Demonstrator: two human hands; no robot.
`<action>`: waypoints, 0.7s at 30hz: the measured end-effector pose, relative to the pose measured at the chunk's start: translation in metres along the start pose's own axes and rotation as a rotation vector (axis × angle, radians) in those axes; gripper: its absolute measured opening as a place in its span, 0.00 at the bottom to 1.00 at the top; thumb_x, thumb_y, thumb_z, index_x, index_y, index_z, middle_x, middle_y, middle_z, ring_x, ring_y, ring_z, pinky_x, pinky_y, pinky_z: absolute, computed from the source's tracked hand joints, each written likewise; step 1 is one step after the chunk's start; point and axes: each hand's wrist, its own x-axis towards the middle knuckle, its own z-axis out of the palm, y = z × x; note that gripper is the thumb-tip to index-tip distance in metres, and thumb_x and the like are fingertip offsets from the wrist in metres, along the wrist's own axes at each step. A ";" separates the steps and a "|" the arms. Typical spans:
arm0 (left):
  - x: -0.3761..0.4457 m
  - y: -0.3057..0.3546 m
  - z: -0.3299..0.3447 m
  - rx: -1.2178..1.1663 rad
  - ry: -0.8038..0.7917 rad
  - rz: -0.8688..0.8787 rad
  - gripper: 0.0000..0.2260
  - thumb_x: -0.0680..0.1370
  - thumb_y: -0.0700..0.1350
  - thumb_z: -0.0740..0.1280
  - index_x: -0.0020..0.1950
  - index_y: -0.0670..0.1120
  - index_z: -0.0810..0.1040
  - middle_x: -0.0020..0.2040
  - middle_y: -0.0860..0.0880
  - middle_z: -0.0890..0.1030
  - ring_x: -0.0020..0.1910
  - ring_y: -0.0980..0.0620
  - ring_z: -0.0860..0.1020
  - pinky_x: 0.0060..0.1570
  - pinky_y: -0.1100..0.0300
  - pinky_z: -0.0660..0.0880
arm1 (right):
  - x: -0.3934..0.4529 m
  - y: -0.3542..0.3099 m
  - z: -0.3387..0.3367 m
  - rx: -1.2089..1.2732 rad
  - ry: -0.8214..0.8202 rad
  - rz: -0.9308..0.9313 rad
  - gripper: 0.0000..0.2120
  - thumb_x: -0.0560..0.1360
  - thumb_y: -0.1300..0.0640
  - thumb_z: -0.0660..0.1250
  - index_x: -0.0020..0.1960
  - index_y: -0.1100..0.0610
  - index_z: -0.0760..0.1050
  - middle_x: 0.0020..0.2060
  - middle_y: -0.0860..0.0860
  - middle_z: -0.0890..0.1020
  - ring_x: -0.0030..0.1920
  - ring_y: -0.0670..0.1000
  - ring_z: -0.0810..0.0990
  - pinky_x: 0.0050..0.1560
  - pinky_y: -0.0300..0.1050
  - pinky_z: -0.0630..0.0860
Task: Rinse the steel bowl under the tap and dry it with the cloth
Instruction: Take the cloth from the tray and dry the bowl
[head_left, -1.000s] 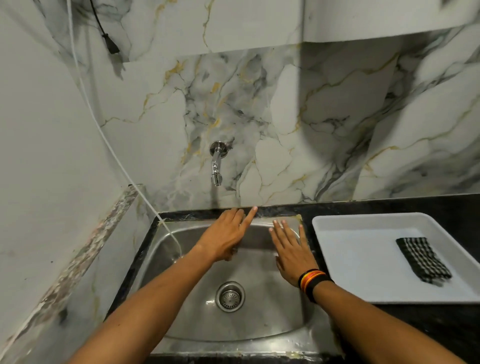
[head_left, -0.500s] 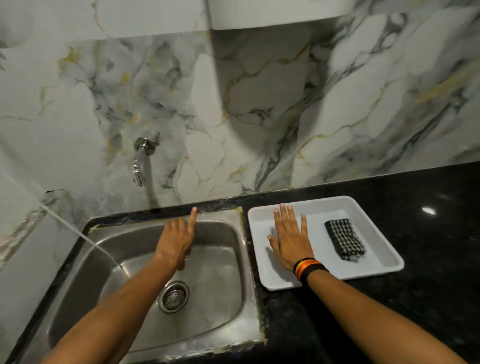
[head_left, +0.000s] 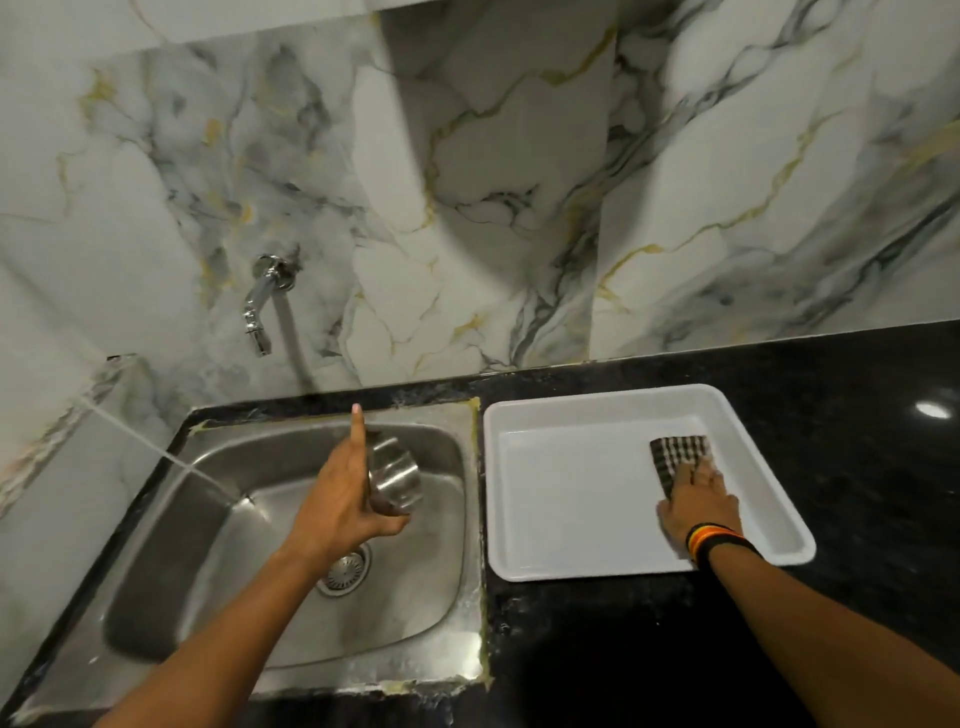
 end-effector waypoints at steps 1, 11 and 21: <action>-0.006 0.001 -0.002 -0.067 0.025 -0.016 0.77 0.61 0.58 0.88 0.85 0.56 0.27 0.76 0.44 0.73 0.74 0.44 0.74 0.75 0.51 0.72 | 0.000 -0.003 -0.001 -0.060 0.034 0.004 0.33 0.83 0.51 0.61 0.83 0.61 0.55 0.83 0.64 0.54 0.80 0.64 0.60 0.75 0.60 0.66; -0.030 -0.009 -0.019 -0.370 0.271 -0.021 0.74 0.61 0.60 0.87 0.87 0.58 0.33 0.78 0.55 0.73 0.78 0.54 0.73 0.76 0.57 0.70 | -0.010 -0.086 -0.070 1.175 0.169 0.296 0.27 0.82 0.43 0.63 0.58 0.68 0.82 0.58 0.67 0.84 0.59 0.69 0.81 0.65 0.56 0.76; -0.016 -0.032 -0.032 -0.459 0.181 0.125 0.74 0.63 0.56 0.87 0.87 0.54 0.31 0.77 0.59 0.72 0.76 0.57 0.74 0.75 0.61 0.71 | -0.166 -0.281 -0.097 0.944 0.330 -0.760 0.21 0.75 0.65 0.72 0.66 0.53 0.83 0.55 0.46 0.87 0.55 0.43 0.83 0.59 0.39 0.79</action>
